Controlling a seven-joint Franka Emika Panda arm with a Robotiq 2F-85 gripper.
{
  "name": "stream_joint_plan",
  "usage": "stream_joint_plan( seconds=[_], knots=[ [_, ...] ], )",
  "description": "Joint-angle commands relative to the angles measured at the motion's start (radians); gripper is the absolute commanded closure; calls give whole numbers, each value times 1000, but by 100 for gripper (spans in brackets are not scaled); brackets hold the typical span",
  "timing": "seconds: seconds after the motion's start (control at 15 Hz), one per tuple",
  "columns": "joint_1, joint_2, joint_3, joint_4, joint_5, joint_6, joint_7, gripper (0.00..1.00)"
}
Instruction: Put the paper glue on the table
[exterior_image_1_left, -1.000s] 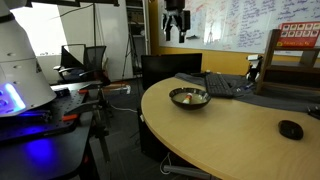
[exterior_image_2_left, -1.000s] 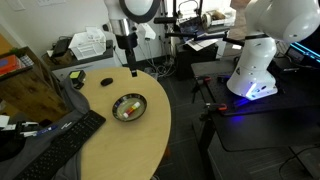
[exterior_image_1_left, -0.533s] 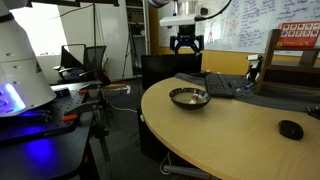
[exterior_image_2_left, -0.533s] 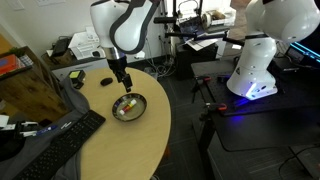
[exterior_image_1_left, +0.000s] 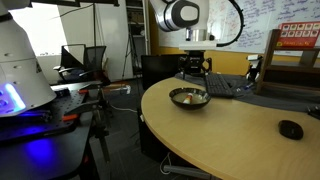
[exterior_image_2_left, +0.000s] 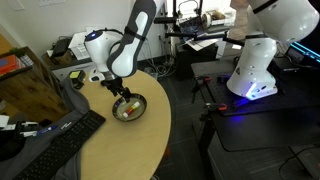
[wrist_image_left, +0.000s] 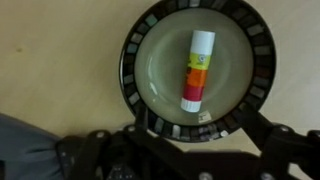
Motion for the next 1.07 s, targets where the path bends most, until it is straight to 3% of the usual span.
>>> stream_joint_plan(
  seconds=[0.0,1.0],
  knots=[
    [-29,65,33,66,-16,-8,-8,0],
    [-28,210,32,137,-20,-59,60,2]
  ],
)
